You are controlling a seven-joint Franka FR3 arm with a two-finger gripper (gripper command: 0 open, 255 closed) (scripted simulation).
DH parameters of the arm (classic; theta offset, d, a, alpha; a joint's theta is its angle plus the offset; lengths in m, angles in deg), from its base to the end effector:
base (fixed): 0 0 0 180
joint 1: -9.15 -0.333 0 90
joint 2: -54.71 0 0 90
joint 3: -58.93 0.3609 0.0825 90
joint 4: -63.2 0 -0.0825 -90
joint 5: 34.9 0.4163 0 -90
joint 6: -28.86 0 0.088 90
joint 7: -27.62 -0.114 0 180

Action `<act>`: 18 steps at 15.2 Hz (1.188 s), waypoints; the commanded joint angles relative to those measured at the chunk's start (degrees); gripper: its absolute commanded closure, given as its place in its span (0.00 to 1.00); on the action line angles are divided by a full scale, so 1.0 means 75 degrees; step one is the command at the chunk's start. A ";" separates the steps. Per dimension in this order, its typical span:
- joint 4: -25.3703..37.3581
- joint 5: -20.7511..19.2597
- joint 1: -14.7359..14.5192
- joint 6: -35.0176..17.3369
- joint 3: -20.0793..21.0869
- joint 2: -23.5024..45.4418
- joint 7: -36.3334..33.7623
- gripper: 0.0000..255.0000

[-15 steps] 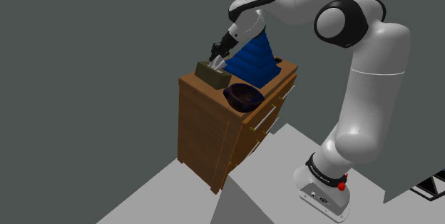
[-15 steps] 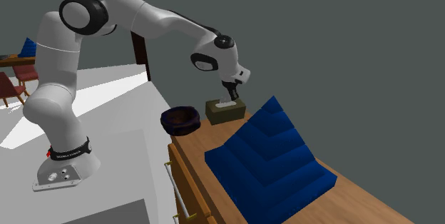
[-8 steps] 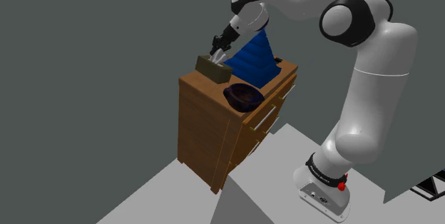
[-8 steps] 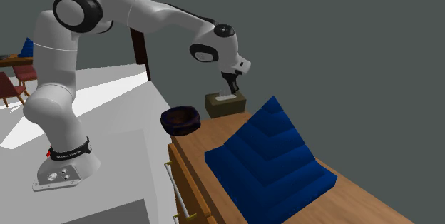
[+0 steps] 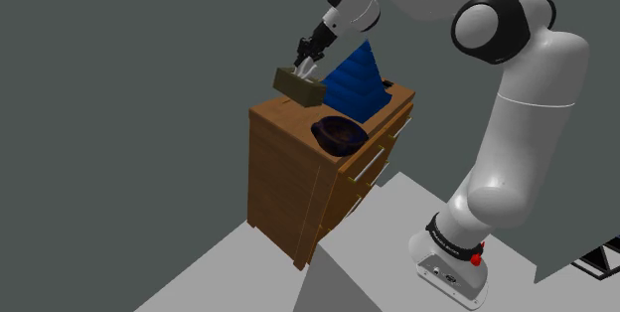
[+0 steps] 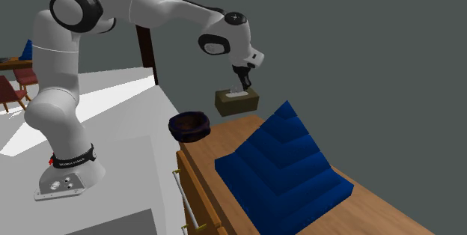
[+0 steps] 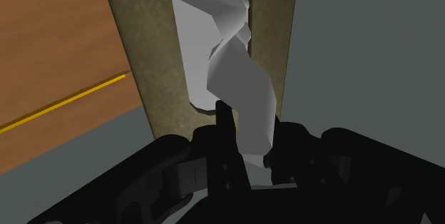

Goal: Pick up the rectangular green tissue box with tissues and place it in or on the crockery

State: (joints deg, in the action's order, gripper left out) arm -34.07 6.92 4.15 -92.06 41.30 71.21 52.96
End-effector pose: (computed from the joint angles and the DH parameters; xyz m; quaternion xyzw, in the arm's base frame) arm 0.6956 -0.0983 0.4789 -0.9569 0.0477 -0.1562 0.2403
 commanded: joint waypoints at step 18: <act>-0.1265 -0.1026 -0.0241 0.0550 -0.0153 -0.2235 -0.0814 1.00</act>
State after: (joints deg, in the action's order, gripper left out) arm -41.20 0.02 2.57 -87.58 40.11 56.78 47.17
